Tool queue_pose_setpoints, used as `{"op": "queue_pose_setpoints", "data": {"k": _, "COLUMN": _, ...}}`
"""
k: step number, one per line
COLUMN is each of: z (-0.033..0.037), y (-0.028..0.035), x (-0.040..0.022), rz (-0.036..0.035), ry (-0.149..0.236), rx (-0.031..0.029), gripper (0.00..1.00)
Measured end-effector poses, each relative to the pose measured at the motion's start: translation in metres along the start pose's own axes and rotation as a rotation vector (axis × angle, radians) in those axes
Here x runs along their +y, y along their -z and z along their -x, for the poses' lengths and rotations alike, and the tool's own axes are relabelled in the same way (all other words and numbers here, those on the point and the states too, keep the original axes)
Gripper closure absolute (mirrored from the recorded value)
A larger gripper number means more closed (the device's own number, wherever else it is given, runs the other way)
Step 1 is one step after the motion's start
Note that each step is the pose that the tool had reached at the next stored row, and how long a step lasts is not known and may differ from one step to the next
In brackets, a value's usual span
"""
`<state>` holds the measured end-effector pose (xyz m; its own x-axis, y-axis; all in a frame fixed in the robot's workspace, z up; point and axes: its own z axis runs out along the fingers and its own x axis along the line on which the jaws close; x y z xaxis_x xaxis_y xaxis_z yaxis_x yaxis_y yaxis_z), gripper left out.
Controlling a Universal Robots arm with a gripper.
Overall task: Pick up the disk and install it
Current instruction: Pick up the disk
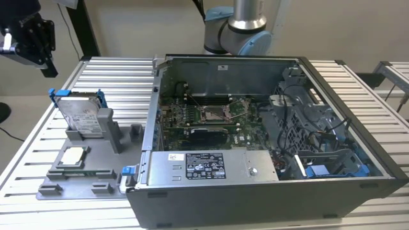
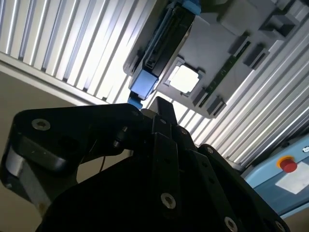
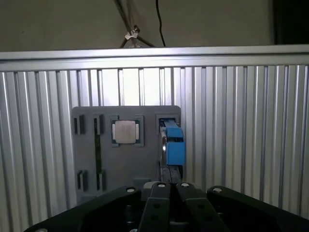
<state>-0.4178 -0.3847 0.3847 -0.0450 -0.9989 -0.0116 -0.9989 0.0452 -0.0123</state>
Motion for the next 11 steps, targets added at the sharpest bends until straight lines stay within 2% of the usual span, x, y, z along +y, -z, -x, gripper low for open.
{"op": "queue_pose_setpoints", "data": {"k": 11, "z": 0.0003, "y": -0.0004, "x": 0.0001, "rz": 0.0003, "ry": -0.007, "rx": 0.0001, "gripper": 1.00}}
